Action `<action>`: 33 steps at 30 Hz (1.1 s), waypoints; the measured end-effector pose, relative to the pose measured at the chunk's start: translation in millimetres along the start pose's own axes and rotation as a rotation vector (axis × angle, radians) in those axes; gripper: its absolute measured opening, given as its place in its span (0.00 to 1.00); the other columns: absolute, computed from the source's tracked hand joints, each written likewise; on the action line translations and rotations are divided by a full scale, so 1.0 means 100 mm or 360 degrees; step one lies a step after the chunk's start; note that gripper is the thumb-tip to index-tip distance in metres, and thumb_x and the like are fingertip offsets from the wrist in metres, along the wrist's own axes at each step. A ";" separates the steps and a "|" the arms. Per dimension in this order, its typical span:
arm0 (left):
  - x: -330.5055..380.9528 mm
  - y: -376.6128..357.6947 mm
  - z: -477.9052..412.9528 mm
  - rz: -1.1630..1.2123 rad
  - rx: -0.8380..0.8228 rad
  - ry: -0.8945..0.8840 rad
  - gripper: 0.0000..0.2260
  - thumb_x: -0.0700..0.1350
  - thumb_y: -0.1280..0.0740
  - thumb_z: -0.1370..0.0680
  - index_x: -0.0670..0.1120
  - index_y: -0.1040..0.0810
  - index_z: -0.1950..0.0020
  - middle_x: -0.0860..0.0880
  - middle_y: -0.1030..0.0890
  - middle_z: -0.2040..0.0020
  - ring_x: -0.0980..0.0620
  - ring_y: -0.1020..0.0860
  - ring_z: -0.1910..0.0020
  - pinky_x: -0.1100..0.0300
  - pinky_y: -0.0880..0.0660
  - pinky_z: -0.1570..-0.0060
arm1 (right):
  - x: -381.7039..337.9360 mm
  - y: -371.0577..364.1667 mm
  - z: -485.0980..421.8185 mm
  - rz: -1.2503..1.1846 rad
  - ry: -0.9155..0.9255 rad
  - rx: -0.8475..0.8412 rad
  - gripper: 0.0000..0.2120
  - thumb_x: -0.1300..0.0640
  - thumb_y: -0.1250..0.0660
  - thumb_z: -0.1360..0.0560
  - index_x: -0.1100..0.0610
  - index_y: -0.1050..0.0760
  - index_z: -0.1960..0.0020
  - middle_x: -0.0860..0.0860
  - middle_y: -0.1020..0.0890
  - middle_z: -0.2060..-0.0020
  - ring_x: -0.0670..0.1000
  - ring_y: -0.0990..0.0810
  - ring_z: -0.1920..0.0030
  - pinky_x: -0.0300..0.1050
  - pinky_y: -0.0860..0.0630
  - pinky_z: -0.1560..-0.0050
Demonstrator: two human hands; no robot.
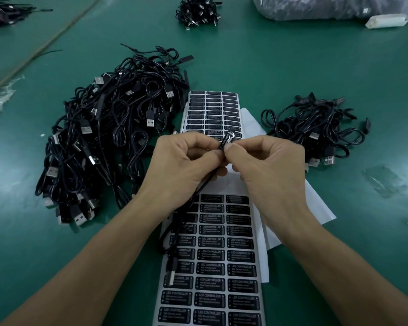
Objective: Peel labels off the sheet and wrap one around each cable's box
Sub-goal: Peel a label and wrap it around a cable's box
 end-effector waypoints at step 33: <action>0.03 0.00 0.01 -0.0089 -0.0029 -0.0143 0.07 0.39 0.27 0.23 0.48 0.16 0.59 0.47 0.15 0.65 0.52 0.16 0.68 0.61 0.19 0.66 | 0.06 0.00 -0.08 -0.0160 0.0046 -0.0110 0.03 0.57 0.27 0.24 0.52 0.17 0.57 0.48 0.14 0.64 0.45 0.17 0.62 0.40 0.21 0.55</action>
Point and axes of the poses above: each hand's wrist, its own z-axis away from the middle knuckle, its own y-axis out of the back of the hand, x = y × z, the point moved 5 cm from there along -z, towards the middle knuckle
